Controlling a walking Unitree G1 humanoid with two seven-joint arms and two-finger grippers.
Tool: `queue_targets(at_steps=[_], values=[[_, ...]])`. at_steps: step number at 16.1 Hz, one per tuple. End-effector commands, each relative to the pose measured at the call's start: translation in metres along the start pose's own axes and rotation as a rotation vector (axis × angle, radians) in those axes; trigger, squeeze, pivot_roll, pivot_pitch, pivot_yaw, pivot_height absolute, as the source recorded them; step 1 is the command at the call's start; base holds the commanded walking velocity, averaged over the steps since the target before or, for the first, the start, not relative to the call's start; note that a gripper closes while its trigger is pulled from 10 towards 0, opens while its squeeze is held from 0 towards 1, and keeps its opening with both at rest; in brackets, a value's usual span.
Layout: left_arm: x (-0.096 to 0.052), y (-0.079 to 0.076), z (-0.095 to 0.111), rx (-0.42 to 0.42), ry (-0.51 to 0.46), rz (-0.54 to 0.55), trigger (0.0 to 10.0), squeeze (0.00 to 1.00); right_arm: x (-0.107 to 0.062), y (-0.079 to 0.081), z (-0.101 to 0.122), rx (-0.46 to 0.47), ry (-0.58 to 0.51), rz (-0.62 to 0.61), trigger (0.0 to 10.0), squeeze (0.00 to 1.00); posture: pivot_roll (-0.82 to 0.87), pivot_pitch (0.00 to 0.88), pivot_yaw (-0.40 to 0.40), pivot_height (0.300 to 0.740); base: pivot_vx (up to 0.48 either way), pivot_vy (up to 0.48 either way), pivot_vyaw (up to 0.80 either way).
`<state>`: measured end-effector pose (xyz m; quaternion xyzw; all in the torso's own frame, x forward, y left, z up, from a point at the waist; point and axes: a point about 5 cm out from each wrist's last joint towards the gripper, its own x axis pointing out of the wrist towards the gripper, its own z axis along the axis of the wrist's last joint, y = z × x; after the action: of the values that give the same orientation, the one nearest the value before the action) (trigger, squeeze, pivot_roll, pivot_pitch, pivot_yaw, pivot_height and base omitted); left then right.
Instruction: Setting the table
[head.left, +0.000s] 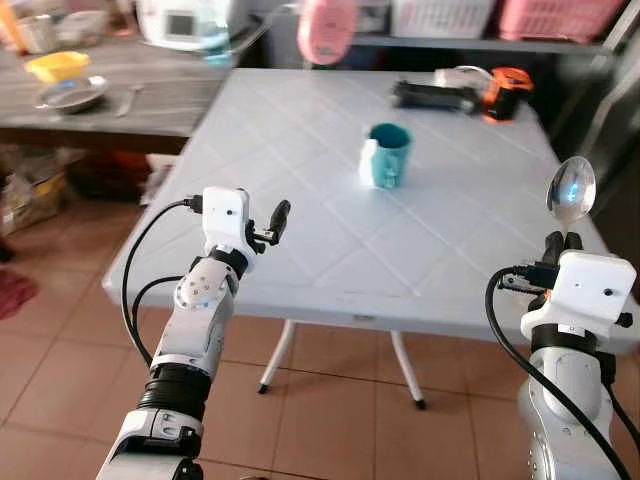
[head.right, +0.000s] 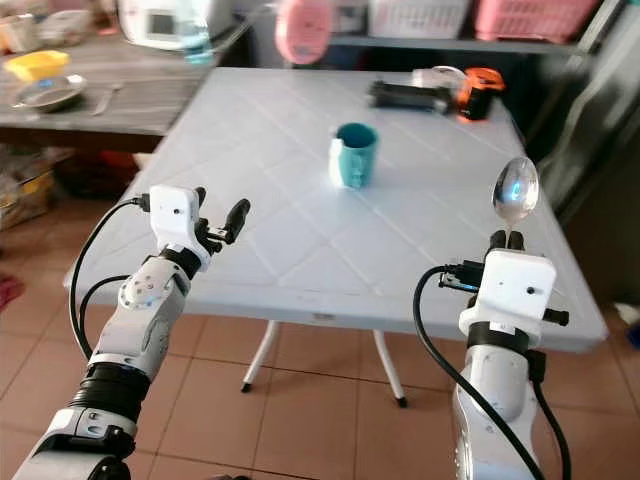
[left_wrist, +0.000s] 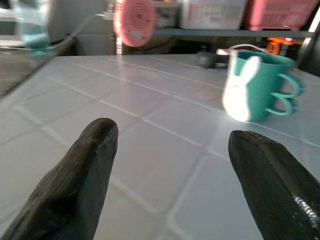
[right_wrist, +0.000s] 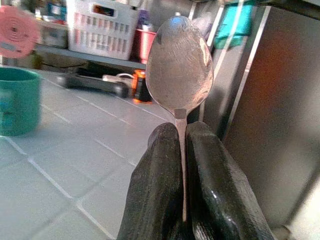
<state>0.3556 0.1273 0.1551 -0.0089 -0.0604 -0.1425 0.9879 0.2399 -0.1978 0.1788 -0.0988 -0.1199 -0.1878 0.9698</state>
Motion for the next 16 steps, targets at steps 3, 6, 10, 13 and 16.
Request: queue_targets(at_steps=[3,6,10,13,16], values=[[0.0021,-0.0012,-0.0013,-0.005,0.015,-0.012,10.0,0.0,-0.0018,0.0004,-0.0004,0.007,0.005,-0.001,10.0,0.0,0.04,0.074,0.029,0.74,0.0,0.273,0.0],[0.0034,-0.0013,-0.0014,-0.004,0.018,-0.016,10.0,0.0,-0.0016,0.0003,-0.0005,0.005,0.006,-0.003,10.0,0.0,0.04,0.074,0.031,0.74,0.0,0.289,0.0],[0.0034,-0.002,-0.002,-0.001,0.022,-0.023,10.0,0.0,-0.0008,0.0006,-0.0003,0.003,0.006,-0.005,10.0,0.0,0.04,0.074,0.031,0.74,0.0,0.318,0.0],[0.0034,-0.003,-0.003,-0.002,0.026,-0.031,10.0,0.0,-0.0007,0.0017,-0.0013,0.002,0.008,-0.002,10.0,0.0,0.04,0.073,0.029,0.74,0.0,0.34,0.0],[0.0038,-0.0029,-0.003,0.003,0.029,-0.036,10.0,0.0,0.0,0.0019,-0.002,-0.001,0.009,-0.003,10.0,0.0,0.04,0.071,0.032,0.74,0.0,0.407,0.0]])
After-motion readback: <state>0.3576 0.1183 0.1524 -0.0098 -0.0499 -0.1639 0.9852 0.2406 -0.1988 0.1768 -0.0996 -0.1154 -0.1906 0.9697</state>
